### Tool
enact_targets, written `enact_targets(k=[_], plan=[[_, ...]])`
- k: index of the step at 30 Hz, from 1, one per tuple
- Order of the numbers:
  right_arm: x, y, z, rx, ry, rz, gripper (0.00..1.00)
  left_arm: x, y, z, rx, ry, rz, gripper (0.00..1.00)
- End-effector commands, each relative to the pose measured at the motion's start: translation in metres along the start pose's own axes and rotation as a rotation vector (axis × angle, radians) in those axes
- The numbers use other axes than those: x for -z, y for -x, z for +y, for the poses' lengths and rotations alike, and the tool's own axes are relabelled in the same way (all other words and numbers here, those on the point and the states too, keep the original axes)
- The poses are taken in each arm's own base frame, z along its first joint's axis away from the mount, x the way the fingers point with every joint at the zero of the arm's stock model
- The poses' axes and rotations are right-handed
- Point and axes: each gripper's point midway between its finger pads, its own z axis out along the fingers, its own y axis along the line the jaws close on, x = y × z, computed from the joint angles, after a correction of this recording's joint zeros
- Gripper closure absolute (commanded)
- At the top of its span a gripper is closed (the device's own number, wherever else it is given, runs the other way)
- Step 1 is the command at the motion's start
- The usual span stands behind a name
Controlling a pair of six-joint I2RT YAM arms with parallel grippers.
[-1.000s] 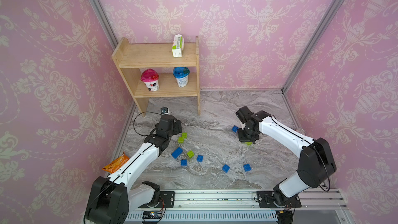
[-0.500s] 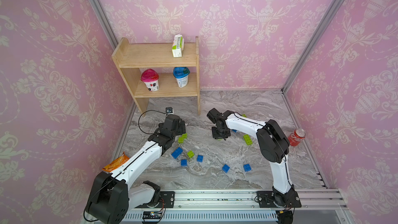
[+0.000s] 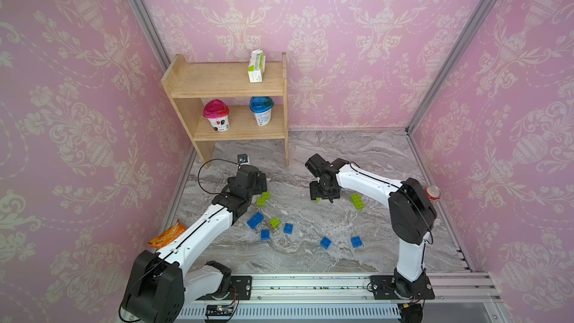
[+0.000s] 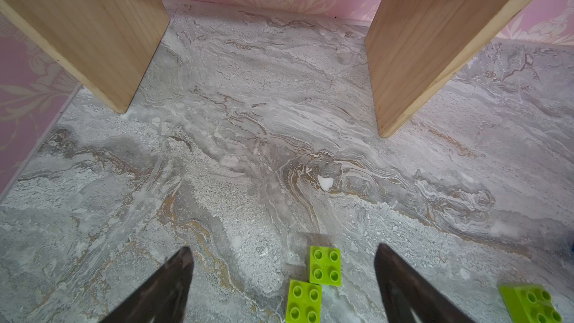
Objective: Assemble the letter v with lego
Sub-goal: Place the lego brick at the center of the board, then adjust the lego brick at the center of the board.
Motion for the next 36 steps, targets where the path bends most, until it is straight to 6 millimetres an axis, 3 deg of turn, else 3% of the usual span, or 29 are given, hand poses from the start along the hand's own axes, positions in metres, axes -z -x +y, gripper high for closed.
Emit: enact_targets(k=[1,5,8,17,27,30,34,36], plan=[[0.019,-0.026,-0.057,-0.087,-0.071,0.036,0.43,0.0,-0.004,0.0,0.002,0.003,0.005,0.08],[0.009,-0.051,-0.087,-0.132,-0.087,0.095,0.68,-0.002,-0.002,-0.004,0.008,-0.013,-0.002,0.08],[-0.002,-0.055,-0.097,-0.151,-0.104,0.116,0.8,-0.004,-0.003,-0.009,0.022,-0.036,0.004,0.08],[-0.036,-0.053,-0.13,-0.227,-0.142,0.157,0.83,0.002,0.004,-0.009,0.038,-0.034,-0.028,0.09],[-0.045,-0.032,-0.184,-0.254,-0.245,0.144,0.8,0.0,0.002,-0.01,0.04,-0.036,-0.021,0.09],[-0.032,-0.034,-0.178,-0.217,-0.195,0.16,0.68,0.001,0.001,-0.008,0.033,-0.03,-0.016,0.09],[-0.008,-0.043,-0.168,-0.186,-0.116,0.152,0.15,0.002,0.002,-0.007,0.029,-0.025,-0.021,0.08],[-0.003,-0.036,-0.169,-0.174,-0.12,0.122,0.01,0.001,0.002,-0.008,0.028,-0.026,-0.019,0.08]])
